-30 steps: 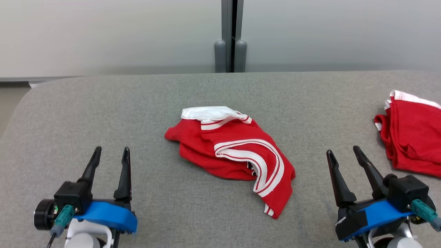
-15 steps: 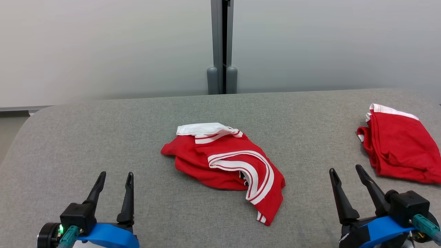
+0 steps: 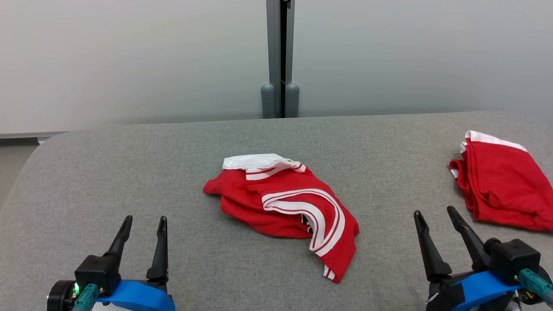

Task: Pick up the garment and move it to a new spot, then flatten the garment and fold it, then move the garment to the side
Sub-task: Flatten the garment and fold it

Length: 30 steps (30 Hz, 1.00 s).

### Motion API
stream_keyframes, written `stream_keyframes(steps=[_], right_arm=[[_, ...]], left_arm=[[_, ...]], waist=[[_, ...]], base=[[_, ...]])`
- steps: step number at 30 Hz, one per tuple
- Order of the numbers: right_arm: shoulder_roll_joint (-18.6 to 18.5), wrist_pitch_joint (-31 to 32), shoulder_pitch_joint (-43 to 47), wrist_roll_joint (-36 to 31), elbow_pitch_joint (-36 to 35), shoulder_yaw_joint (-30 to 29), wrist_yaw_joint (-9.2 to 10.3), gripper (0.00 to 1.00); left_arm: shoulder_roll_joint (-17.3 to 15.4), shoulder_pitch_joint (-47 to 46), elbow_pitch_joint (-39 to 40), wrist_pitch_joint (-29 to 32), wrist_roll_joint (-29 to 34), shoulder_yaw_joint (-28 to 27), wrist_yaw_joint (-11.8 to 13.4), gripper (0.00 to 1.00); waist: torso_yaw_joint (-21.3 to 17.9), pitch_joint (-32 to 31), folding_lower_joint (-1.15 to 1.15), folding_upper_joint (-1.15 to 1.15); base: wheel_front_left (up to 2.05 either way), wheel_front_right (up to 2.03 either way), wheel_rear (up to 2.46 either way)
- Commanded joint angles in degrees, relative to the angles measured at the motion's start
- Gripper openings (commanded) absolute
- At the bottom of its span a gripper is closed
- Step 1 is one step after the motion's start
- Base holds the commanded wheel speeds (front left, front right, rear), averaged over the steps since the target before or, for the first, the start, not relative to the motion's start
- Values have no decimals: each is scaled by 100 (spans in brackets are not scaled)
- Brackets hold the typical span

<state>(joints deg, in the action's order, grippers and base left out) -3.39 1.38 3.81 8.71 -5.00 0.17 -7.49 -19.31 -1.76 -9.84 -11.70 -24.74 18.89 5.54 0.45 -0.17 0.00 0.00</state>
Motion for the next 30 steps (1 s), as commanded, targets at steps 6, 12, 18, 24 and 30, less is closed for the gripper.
stream_keyframes(steps=[6, 12, 18, 24, 30], right_arm=[[-55, 52, -1, -56, -18, 106, 0, 100], [-252, 154, -228, 1, 300, 819, 0, 100], [-359, 177, -547, 54, 892, 1510, 0, 100], [-468, 112, -1126, -44, 1884, 1919, 0, 100], [-478, 83, -1362, -18, 2511, 2034, 1, 29]], left_arm=[[-33, -101, 119, -40, 33, -9, 110, 100], [-49, -393, 203, -80, 107, -54, 168, 100], [5, -724, 216, -145, 172, -38, 145, 100], [113, -1101, 72, -256, 223, -15, 72, 100], [216, -1235, -3, -317, 259, -40, 57, 100]], waist=[[37, 133, 0, 0], [179, 560, 0, 0], [351, 1009, 0, 0], [493, 1455, 0, 0], [527, 1540, 0, 0]], base=[[0, 0, 0], [0, 0, 0], [0, 0, 0], [0, 0, 0], [0, 0, 0]])
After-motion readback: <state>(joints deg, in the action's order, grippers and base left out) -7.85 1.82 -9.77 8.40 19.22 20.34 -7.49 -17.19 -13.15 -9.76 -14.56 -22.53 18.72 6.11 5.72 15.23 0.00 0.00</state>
